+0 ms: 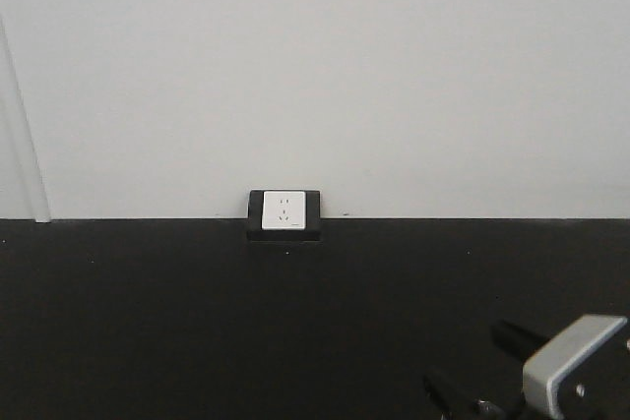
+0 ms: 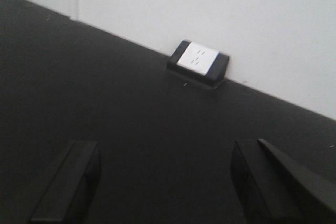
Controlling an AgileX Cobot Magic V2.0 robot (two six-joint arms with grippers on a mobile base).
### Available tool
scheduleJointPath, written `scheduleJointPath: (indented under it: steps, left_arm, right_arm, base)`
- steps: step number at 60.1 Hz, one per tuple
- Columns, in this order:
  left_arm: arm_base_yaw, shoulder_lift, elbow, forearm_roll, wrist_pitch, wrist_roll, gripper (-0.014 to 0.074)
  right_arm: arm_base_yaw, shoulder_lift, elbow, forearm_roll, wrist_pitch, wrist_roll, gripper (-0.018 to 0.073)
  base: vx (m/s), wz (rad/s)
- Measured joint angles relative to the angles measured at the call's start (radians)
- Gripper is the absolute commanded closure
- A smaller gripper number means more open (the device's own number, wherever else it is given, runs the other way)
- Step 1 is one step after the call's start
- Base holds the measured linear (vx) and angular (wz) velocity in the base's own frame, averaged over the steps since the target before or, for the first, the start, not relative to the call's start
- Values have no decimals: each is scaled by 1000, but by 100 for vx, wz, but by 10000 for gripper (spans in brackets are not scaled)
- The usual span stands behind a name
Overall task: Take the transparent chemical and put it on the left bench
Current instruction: 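Close the right gripper on the dropper's bulb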
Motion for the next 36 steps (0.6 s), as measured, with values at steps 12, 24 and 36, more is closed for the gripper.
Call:
scheduleJointPath:
  steps: [12,24,36]
  left_arm:
    - [0,0,0,0,0,0,600]
    - [0,0,0,0,0,0,600]
    - [0,0,0,0,0,0,600]
  right_arm:
    - [0,55,158,32,-208,-111,11]
    - [0,155,193,125,-375,-180,11]
    - [0,275,193,136,-502,-211,11]
  base:
    - [0,0]
    - [0,0]
    - [0,0]
